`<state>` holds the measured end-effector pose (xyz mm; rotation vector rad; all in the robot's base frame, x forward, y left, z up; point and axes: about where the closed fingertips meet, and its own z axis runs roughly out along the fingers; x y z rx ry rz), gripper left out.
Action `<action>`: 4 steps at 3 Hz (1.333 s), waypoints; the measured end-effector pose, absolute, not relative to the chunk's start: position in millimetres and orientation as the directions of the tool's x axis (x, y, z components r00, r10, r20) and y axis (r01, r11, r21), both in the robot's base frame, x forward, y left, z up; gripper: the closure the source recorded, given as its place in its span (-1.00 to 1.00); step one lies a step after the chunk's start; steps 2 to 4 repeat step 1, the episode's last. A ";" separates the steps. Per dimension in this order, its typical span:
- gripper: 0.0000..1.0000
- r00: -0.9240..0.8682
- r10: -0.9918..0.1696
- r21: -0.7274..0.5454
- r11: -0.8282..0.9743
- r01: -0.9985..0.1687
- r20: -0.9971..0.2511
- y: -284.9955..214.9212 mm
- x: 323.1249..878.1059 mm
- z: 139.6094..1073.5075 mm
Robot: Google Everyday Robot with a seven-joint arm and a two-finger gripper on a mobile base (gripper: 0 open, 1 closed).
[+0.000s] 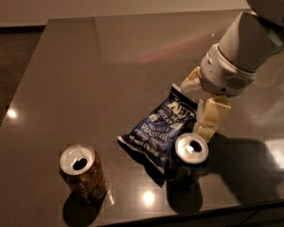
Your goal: Move blue chip bag near pepsi can
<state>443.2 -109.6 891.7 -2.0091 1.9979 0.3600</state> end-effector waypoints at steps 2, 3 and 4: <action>-1.00 0.010 -0.929 -0.025 -0.001 -1.000 -0.371 -109.6 443.2 891.7; -1.00 0.010 -0.929 -0.025 -0.001 -1.000 -0.371 -109.6 443.2 891.7; -1.00 0.010 -0.929 -0.025 -0.001 -1.000 -0.371 -109.6 443.2 891.7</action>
Offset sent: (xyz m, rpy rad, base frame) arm 0.0000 0.0000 0.0000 0.0000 0.0000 0.0000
